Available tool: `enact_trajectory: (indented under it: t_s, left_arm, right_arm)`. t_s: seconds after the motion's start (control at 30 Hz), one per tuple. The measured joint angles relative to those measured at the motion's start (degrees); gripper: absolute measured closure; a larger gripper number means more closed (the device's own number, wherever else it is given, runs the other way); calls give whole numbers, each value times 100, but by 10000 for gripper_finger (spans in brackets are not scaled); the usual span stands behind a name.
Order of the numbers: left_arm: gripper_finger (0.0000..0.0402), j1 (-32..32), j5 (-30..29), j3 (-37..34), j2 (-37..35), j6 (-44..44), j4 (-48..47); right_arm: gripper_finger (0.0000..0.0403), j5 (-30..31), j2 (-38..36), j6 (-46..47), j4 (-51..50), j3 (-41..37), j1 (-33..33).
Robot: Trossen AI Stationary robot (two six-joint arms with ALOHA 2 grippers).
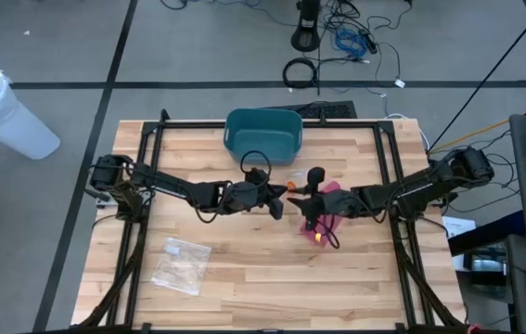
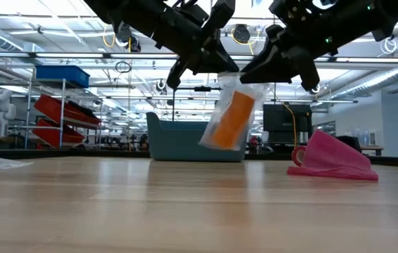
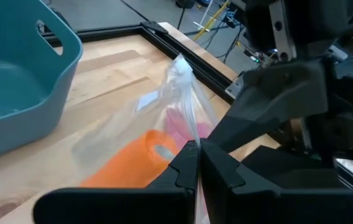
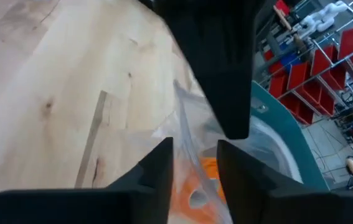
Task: Roll bandage
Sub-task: Put the rolled orange bandage into the right transparent zip lock
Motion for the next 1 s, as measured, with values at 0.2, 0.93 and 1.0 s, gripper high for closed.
enact_trajectory:
  t_s: [0.2, 0.93, 1.0]
  left_arm:
    - [386, -2, 228, 0, 0, 207, 24]
    - [386, -2, 1644, 0, -79, 2363, 73]
    - [386, -2, 1844, 0, -79, 2367, 74]
  right_arm:
    - [391, -5, 0, -385, -176, 0, 2]
    - [403, 24, -9, -1490, -1165, 2, 425]
    - [403, 26, -36, -1576, -1183, 2, 496]
